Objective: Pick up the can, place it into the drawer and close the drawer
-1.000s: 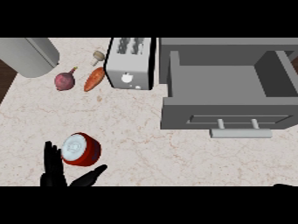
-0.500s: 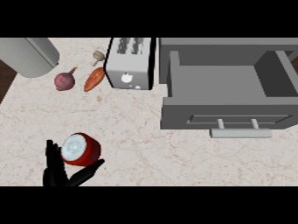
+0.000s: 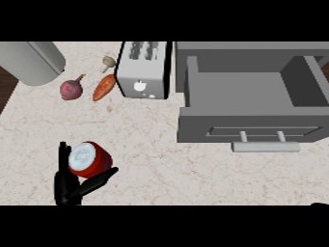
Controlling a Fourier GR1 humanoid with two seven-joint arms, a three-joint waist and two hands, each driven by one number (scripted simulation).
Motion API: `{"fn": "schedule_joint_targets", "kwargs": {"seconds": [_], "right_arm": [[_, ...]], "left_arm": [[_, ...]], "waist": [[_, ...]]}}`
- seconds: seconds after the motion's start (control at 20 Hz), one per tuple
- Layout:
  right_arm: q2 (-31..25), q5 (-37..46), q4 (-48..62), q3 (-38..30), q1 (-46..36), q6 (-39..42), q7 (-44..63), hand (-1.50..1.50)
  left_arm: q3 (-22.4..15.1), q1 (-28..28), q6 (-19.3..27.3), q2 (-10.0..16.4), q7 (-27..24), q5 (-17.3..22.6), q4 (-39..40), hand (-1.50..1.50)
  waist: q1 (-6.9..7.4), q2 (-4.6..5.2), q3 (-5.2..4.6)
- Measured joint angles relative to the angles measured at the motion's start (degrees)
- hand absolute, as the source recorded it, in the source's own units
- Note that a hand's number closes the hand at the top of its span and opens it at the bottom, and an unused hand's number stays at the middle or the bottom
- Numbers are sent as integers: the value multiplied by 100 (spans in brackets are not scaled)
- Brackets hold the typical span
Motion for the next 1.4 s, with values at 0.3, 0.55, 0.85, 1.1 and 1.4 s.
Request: {"fn": "schedule_joint_targets", "kwargs": {"seconds": [0.3,0.55,0.85,1.1,1.4], "right_arm": [[60,110,21,20,-57,-11,-34,-150],[97,138,-56,27,-56,-5,25,-150],[35,169,-37,-55,-162,-11,38,-150],[-10,178,-12,-19,-317,-32,129,-150],[-16,271,-211,9,-339,-114,320,-150]], "left_arm": [[38,-459,-467,86,37,38,374,150],[180,-827,-806,77,-306,85,876,150],[104,-1162,-1075,116,-249,10,992,150],[67,-2161,-1651,334,-104,-77,1757,150],[116,-3126,-1946,285,0,-128,2355,150]], "waist": [[-1,-2,4],[-4,-4,9],[-11,2,0],[-90,27,-6],[-74,21,-4]]}}
